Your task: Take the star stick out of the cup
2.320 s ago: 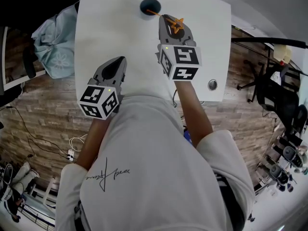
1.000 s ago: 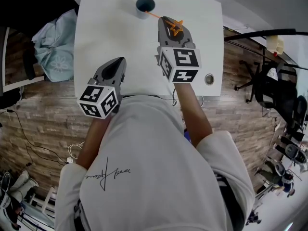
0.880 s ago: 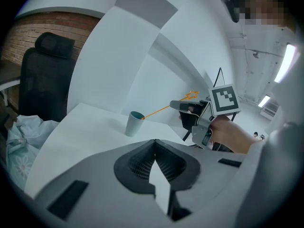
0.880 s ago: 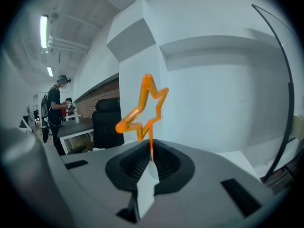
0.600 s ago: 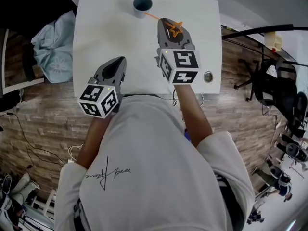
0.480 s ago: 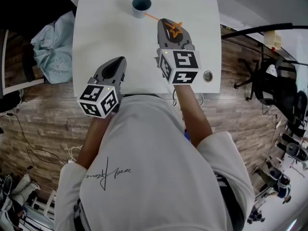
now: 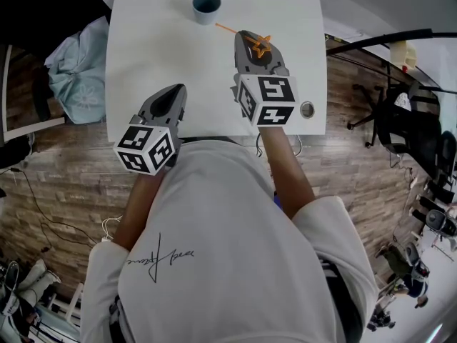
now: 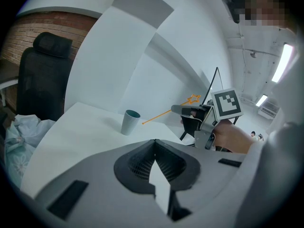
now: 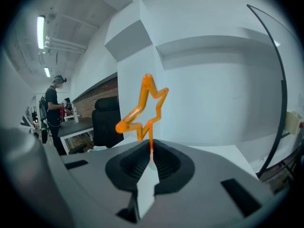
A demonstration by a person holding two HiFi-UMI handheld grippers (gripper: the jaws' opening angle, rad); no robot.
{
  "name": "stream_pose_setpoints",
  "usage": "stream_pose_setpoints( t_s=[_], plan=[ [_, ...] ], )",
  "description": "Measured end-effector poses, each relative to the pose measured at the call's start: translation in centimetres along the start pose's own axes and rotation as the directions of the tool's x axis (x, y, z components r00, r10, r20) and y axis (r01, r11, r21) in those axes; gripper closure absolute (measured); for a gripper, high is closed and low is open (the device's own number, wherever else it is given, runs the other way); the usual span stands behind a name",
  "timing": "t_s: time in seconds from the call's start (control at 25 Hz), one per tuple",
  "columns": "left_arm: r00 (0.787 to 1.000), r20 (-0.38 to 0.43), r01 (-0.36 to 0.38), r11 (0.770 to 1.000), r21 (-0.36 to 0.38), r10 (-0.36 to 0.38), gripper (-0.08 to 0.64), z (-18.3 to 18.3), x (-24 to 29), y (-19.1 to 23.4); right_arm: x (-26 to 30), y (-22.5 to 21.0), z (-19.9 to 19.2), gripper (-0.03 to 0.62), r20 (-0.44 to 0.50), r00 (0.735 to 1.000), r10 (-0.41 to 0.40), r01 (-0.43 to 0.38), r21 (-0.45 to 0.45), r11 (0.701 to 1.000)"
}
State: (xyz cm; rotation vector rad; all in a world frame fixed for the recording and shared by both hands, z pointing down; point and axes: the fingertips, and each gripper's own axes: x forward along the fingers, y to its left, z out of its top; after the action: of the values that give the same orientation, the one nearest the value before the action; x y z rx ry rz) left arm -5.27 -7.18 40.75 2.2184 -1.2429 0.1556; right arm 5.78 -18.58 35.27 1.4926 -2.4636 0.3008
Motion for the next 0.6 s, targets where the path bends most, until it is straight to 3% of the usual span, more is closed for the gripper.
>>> stream_pose_setpoints(
  t_s=[0.6],
  plan=[
    [1.0, -0.013, 0.028, 1.0, -0.007, -0.028, 0.552, -0.9, 0.8, -1.4, -2.0, -0.5, -2.4, 0.566, -0.041, 0.999, -0.009, 0.01, 0.032, 0.999]
  ],
)
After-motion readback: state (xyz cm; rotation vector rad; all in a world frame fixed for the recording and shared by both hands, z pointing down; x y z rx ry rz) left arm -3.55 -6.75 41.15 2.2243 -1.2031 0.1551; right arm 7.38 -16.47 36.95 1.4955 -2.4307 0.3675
